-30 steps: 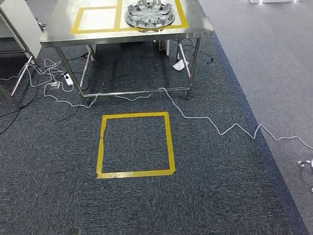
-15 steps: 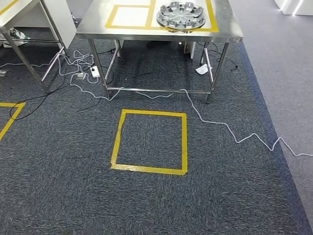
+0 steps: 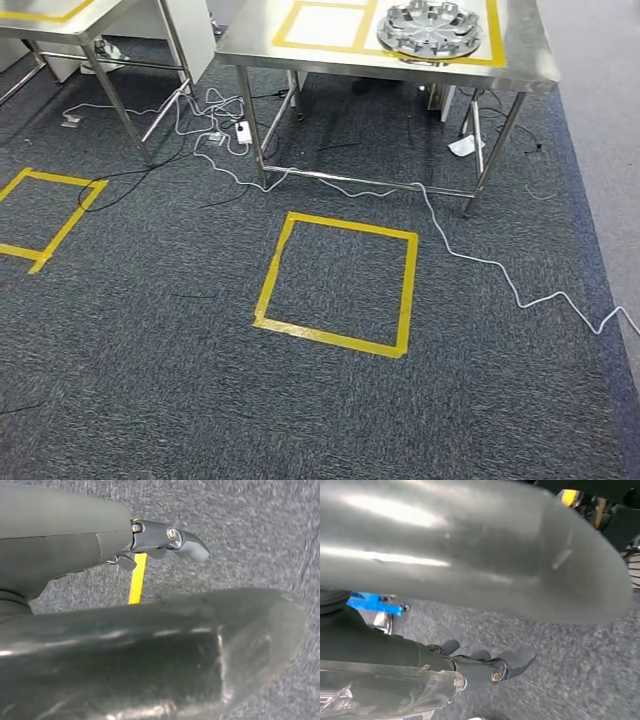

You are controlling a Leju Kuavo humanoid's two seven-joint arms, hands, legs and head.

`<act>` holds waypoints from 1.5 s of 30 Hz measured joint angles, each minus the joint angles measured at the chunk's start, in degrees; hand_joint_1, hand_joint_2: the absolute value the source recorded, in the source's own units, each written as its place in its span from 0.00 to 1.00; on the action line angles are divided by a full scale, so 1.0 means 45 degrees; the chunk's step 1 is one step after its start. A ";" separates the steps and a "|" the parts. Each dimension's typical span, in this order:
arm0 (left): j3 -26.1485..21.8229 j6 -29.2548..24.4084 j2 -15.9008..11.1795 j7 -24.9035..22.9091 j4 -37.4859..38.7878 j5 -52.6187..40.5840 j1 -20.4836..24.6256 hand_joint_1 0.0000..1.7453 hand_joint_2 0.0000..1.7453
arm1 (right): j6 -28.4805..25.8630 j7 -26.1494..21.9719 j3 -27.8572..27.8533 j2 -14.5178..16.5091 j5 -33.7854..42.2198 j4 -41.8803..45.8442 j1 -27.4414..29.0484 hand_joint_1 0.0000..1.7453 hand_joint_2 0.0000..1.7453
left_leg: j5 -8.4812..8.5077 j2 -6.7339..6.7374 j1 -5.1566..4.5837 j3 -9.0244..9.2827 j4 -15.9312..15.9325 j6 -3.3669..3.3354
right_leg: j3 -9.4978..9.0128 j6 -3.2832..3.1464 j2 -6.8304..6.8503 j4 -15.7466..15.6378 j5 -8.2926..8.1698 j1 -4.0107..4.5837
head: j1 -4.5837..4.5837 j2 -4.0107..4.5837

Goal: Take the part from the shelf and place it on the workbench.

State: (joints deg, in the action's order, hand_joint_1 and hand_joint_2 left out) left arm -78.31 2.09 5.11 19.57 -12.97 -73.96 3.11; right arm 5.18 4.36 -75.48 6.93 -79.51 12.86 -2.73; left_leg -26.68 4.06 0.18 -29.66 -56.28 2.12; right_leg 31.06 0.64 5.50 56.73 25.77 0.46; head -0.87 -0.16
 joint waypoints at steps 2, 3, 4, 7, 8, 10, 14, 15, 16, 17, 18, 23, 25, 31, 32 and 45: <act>-0.0002 -0.0052 -0.0005 0.0010 0.0000 0.0007 0.0024 0.00 0.00 | -0.0002 0.0000 0.0018 0.0000 0.0000 0.0000 -0.0013 0.00 0.00 | 0.0004 0.0022 -0.0040 0.0082 0.0372 -0.0133 | 0.0027 0.0134 0.0290 0.0083 0.0025 0.0051 | 0.0006 0.0000; -0.0007 -0.0046 -0.0005 0.0015 0.0000 0.0015 -0.0014 0.00 0.00 | -0.0005 0.0001 0.0027 -0.0002 -0.0001 0.0001 -0.0031 0.00 0.00 | 0.0034 -0.0132 -0.0027 0.0033 0.0335 -0.0217 | 0.0025 0.0206 0.0385 0.0092 0.0040 0.0035 | -0.0015 0.0000; -0.0013 -0.0036 -0.0005 0.0018 0.0001 0.0022 -0.0060 0.00 0.00 | -0.0008 0.0001 0.0035 -0.0006 -0.0001 0.0002 -0.0043 0.00 0.00 | 0.0063 -0.0265 -0.0005 0.0008 0.0340 -0.0287 | 0.0049 0.0291 0.0261 0.0186 0.0142 0.0012 | -0.0035 0.0001; -0.0026 -0.0030 -0.0033 0.0013 -0.0001 0.0026 -0.0065 0.00 0.00 | -0.0012 -0.0001 0.0049 -0.0015 -0.0001 0.0001 -0.0004 0.00 0.00 | 0.0194 -0.0695 0.0062 -0.0092 0.0356 -0.0469 | 0.0754 0.0491 -0.0832 0.1922 0.1237 -0.0073 | -0.0120 0.0001; -0.0027 -0.0034 -0.0044 0.0010 -0.0001 0.0023 -0.0047 0.00 0.00 | -0.0011 -0.0001 0.0050 -0.0015 -0.0002 -0.0001 0.0025 0.00 0.00 | 0.0228 -0.0872 0.0060 -0.0140 0.0352 -0.0495 | 0.1158 0.0510 -0.1053 0.2864 0.1682 -0.0090 | -0.0136 0.0001; -0.0028 -0.0039 -0.0047 0.0026 -0.0001 0.0013 -0.0065 0.00 0.00 | -0.0012 -0.0002 0.0053 -0.0015 -0.0011 -0.0005 0.0063 0.00 0.00 | 0.0276 -0.1237 0.0058 -0.0196 0.0338 -0.0486 | 0.1606 0.0514 -0.1173 0.3905 0.1969 -0.0102 | -0.0147 0.0001; -0.0024 -0.0076 -0.0044 0.0150 0.0001 -0.0046 -0.0083 0.00 0.00 | -0.0018 -0.0053 0.0060 -0.0027 -0.0043 -0.0007 0.0048 0.00 0.00 | 0.0326 -0.1968 0.0102 -0.0234 0.0250 -0.0327 | 0.0208 0.0495 -0.1862 0.1077 0.0520 -0.0241 | -0.0173 0.0001; -0.0024 -0.0047 -0.0047 0.0179 0.0001 -0.0056 -0.0066 0.00 0.00 | -0.0018 -0.0069 0.0063 -0.0029 -0.0058 -0.0008 0.0036 0.00 0.00 | 0.0344 -0.2110 0.0101 -0.0279 0.0229 -0.0252 | -0.0075 0.0476 -0.2122 0.0481 0.0362 -0.0282 | -0.0184 0.0001; -0.0024 0.0000 -0.0052 0.0205 0.0001 -0.0058 -0.0057 0.00 0.00 | -0.0017 -0.0080 0.0071 -0.0029 -0.0075 -0.0010 0.0023 0.00 0.00 | 0.0373 -0.2240 0.0106 -0.0339 0.0218 -0.0166 | -0.0195 0.0437 -0.2294 0.0223 0.0355 -0.0295 | -0.0196 0.0001; -0.0024 0.0068 -0.0057 0.0227 0.0001 -0.0056 -0.0063 0.00 0.00 | -0.0017 -0.0087 0.0085 -0.0029 -0.0092 -0.0011 0.0013 0.00 0.00 | 0.0417 -0.2366 0.0120 -0.0404 0.0227 -0.0072 | -0.0202 0.0372 -0.2261 0.0203 0.0375 -0.0273 | -0.0199 0.0001; -0.0024 0.0145 -0.0067 0.0241 0.0001 -0.0051 -0.0084 0.00 0.00 | -0.0017 -0.0090 0.0108 -0.0029 -0.0102 -0.0011 0.0005 0.00 0.00 | 0.0467 -0.2499 0.0148 -0.0456 0.0255 0.0020 | -0.0198 0.0277 -0.2108 0.0204 0.0341 -0.0265 | -0.0199 0.0001; -0.0022 0.0503 -0.0033 0.0257 0.0001 -0.0019 -0.0066 0.00 0.00 | -0.0033 -0.0114 0.0177 -0.0059 -0.0135 -0.0011 0.0018 0.00 0.00 | -0.0951 -0.1280 0.0099 -0.1699 -0.2155 0.0235 | -0.0142 -0.0078 -0.1213 0.0086 0.0208 -0.0224 | -0.0024 0.0001; -0.0019 0.0595 -0.0021 0.0270 0.0001 -0.0021 -0.0054 0.00 0.00 | -0.0039 -0.0114 0.0181 -0.0077 -0.0153 -0.0011 0.0037 0.00 0.00 | -0.1385 -0.1094 0.0102 -0.2277 -0.3433 0.0264 | -0.0100 -0.0096 -0.0820 0.0088 0.0211 -0.0172 | -0.0012 0.0001; -0.0019 0.0646 0.0018 0.0288 0.0001 -0.0034 -0.0001 0.00 0.00 | -0.0034 -0.0113 0.0232 -0.0097 -0.0218 -0.0011 0.0001 0.00 0.00 | 0.0183 -0.0032 0.0033 -0.0312 -0.0006 0.0086 | -0.0130 0.0101 0.0093 0.0165 0.0301 -0.0031 | 0.0013 0.0001; -0.0019 0.0647 0.0034 0.0290 0.0001 -0.0040 0.0012 0.00 0.00 | -0.0035 -0.0112 0.0240 -0.0108 -0.0238 -0.0011 -0.0003 0.00 0.00 | 0.0182 -0.0040 0.0010 -0.0279 0.0153 0.0031 | -0.0136 0.0173 0.0226 0.0181 0.0318 0.0003 | 0.0002 0.0001; -0.0019 0.0720 0.0257 0.0303 0.0019 -0.0153 0.0044 0.00 0.00 | -0.0148 -0.0026 0.0545 -0.0358 -0.0687 -0.0013 0.0126 0.00 0.00 | 0.0409 -0.2176 0.0119 -0.0427 0.0166 -0.0195 | 0.0113 0.0561 -0.2162 0.0876 0.0487 -0.0342 | -0.0188 0.0001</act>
State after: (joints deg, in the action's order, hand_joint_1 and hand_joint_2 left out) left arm -78.40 5.33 6.27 20.93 -12.88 -74.65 3.31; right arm 4.51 4.25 -73.03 5.32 -82.60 12.80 -2.16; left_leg -24.84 -5.74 0.71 -31.58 -55.53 1.24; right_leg 31.57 3.16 -4.23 60.67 27.96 -1.08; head -1.72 -0.15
